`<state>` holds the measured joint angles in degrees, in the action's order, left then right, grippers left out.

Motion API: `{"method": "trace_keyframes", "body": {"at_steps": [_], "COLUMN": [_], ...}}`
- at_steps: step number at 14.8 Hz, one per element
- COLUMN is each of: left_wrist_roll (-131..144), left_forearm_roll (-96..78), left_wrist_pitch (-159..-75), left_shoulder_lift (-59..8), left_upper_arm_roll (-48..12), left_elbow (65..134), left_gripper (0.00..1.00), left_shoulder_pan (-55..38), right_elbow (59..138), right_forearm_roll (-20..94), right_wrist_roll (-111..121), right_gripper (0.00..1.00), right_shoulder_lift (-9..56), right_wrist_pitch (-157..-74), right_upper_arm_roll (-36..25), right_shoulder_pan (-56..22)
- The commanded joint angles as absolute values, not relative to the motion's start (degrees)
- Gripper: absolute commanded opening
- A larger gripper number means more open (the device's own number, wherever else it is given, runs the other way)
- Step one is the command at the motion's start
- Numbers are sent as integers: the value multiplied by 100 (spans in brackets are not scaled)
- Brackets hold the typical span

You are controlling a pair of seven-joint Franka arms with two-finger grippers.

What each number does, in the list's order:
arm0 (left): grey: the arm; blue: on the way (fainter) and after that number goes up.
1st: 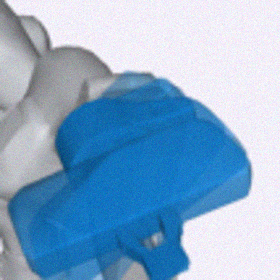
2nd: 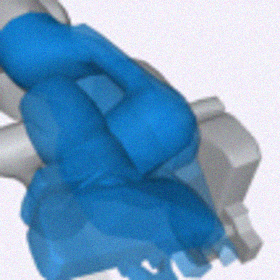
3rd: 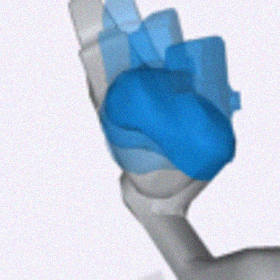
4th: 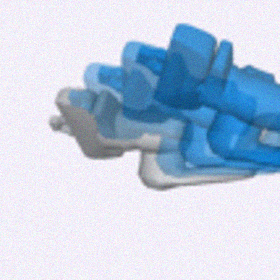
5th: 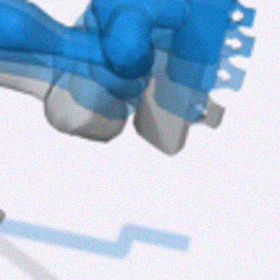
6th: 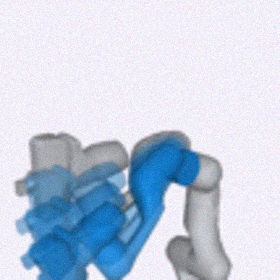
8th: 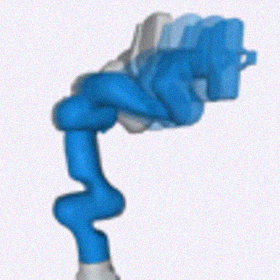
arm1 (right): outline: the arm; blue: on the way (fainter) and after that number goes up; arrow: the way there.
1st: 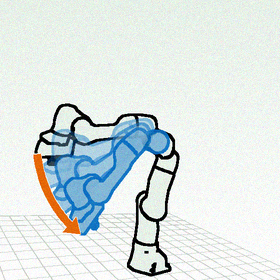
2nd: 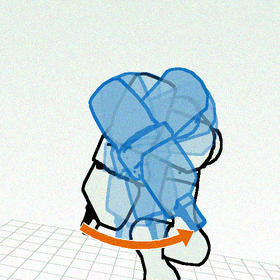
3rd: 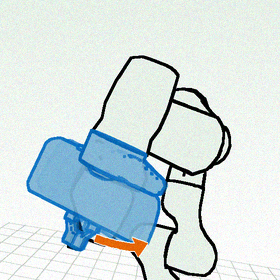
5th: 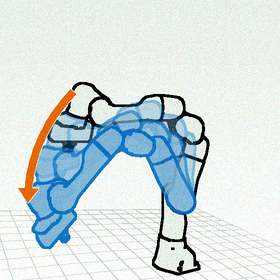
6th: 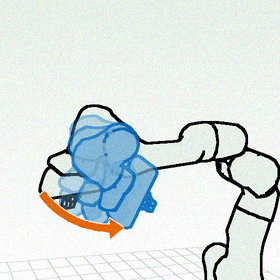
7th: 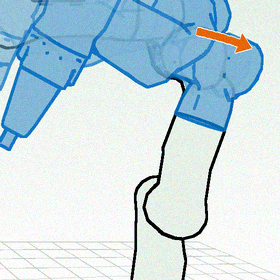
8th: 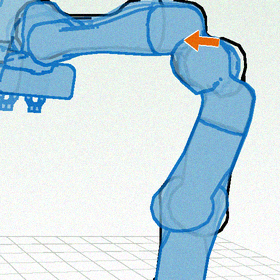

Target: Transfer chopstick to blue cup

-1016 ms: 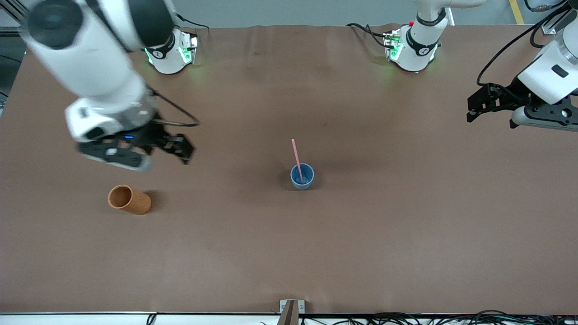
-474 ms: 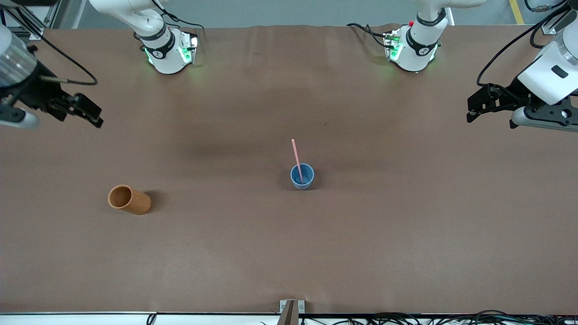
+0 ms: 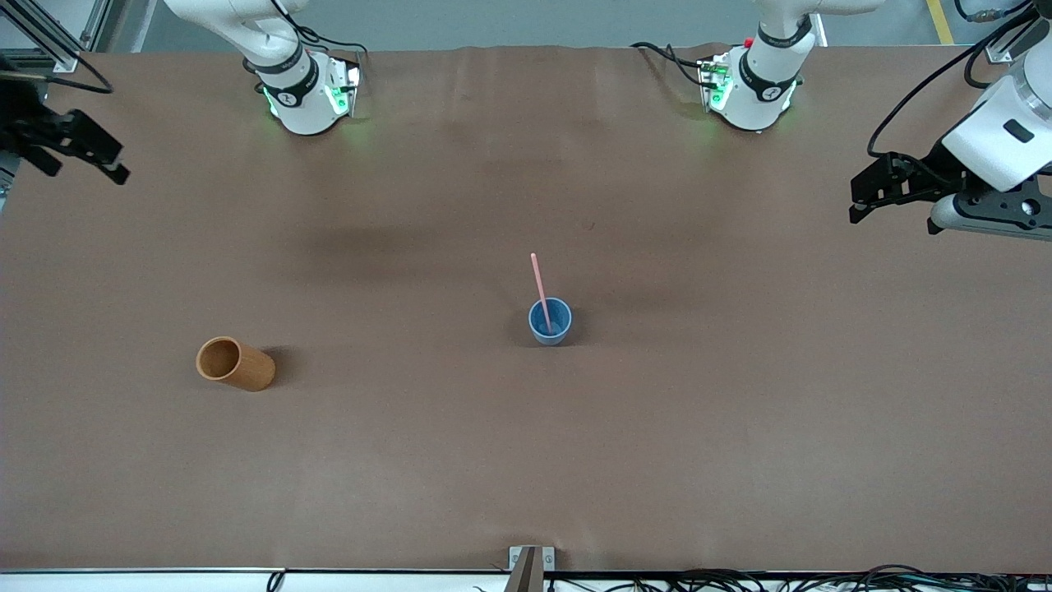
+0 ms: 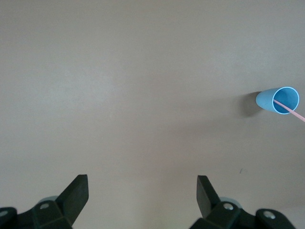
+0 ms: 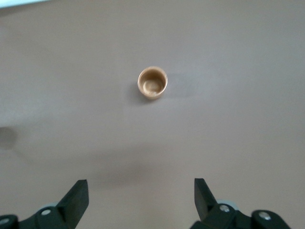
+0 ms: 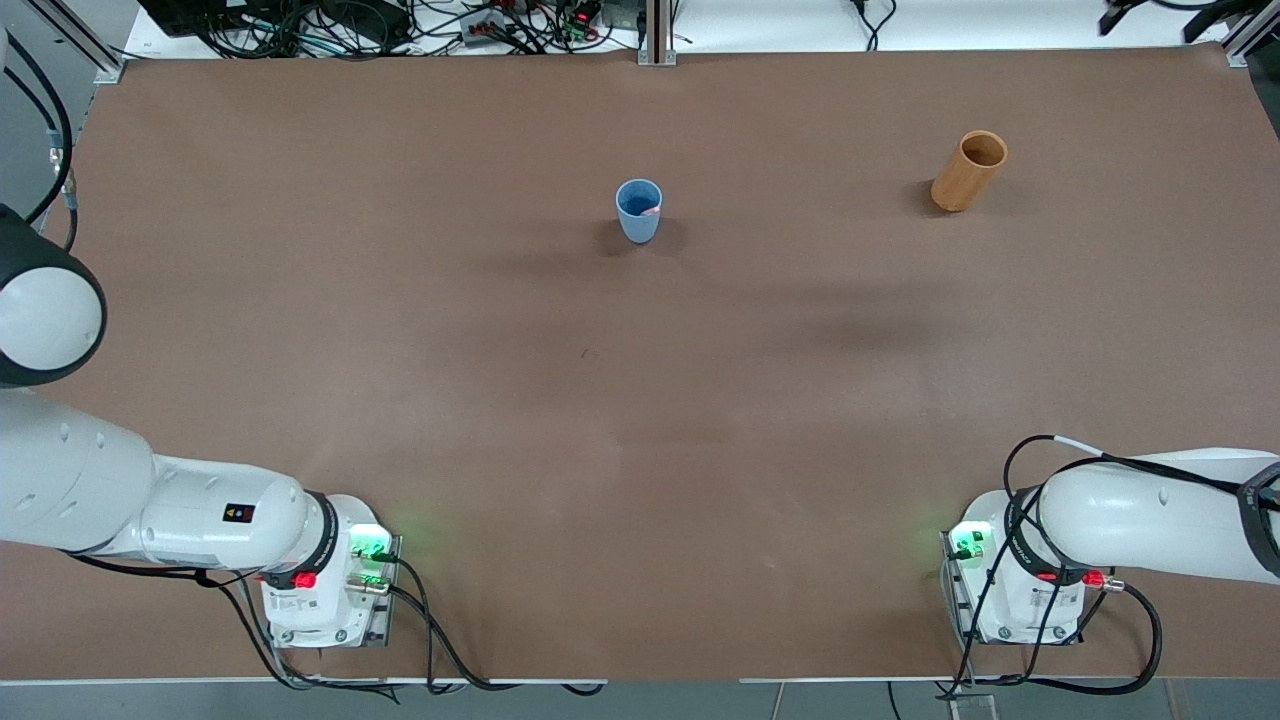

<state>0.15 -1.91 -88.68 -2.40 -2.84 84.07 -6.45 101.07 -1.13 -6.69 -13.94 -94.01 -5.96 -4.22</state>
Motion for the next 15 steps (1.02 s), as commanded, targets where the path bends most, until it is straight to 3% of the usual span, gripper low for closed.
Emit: {"method": "trace_keyframes", "body": {"at_steps": [1, 5, 15], "left_wrist_roll": [44, 44, 35], "left_forearm_roll": [-237, -237, -237], "left_wrist_pitch": [-8780, -8780, -8780], "left_shoulder_lift": [-264, -264, -264], "left_upper_arm_roll": [-281, -281, -281], "left_elbow": [8323, 8323, 8323], "left_gripper": [100, 100, 100], "left_shoulder_pan": [-633, -633, -633], "right_elbow": [9074, 8017, 8305], "right_forearm_roll": [-150, -106, -44], "right_wrist_roll": [-361, -62, 44], "right_gripper": [100, 100, 100], "right_shoulder_lift": [-688, 69, -97], "right_wrist_pitch": [-9011, -8447, -8077], "right_upper_arm_roll": [-492, -492, -124], "right_shoulder_pan": [-80, 35, -106]}}
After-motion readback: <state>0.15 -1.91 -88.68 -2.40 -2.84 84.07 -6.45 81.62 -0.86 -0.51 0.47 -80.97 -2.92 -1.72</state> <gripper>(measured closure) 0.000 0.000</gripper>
